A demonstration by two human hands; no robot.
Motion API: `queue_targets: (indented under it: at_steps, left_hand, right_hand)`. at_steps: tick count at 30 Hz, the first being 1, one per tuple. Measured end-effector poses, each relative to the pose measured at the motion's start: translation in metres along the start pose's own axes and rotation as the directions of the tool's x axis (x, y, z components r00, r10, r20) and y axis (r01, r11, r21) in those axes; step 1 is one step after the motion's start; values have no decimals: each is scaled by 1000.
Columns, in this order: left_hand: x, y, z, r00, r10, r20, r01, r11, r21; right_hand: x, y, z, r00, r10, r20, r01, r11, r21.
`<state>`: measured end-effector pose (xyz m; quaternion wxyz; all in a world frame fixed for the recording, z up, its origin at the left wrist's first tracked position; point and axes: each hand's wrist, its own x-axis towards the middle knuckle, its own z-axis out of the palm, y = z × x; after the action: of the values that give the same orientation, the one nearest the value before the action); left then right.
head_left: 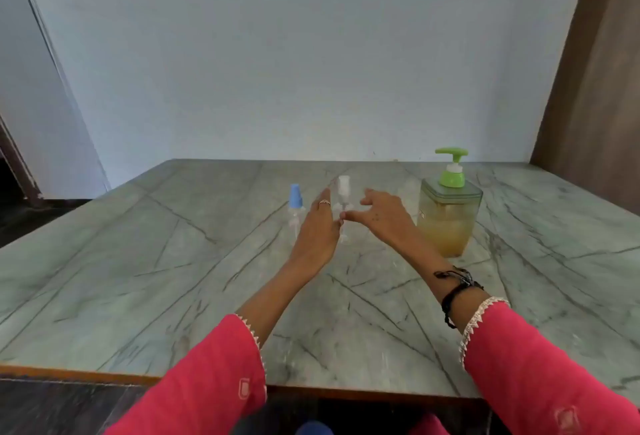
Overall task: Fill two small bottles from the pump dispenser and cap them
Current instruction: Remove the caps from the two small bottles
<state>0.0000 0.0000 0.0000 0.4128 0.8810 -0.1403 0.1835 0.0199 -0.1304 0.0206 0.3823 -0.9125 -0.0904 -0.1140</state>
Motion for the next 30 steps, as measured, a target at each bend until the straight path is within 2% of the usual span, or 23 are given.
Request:
queue_targets:
  at_steps: [7, 15, 23, 30]
  left_hand:
    - [18, -19, 4, 996, -40, 81, 35, 997, 65]
    - [35, -23, 14, 997, -58, 57, 66, 987, -148]
    - [33, -26, 28, 995, -95, 9, 94, 958, -270]
    - [29, -23, 31, 998, -70, 0, 68, 959, -274]
  right_hand:
    - [18, 17, 16, 998, -61, 0, 61, 995, 76]
    - [24, 33, 9, 997, -72, -6, 71, 977, 201]
    - [22, 41, -5, 996, -63, 59, 46, 966, 255]
    - [16, 31, -5, 988, -58, -146, 103, 939, 327]
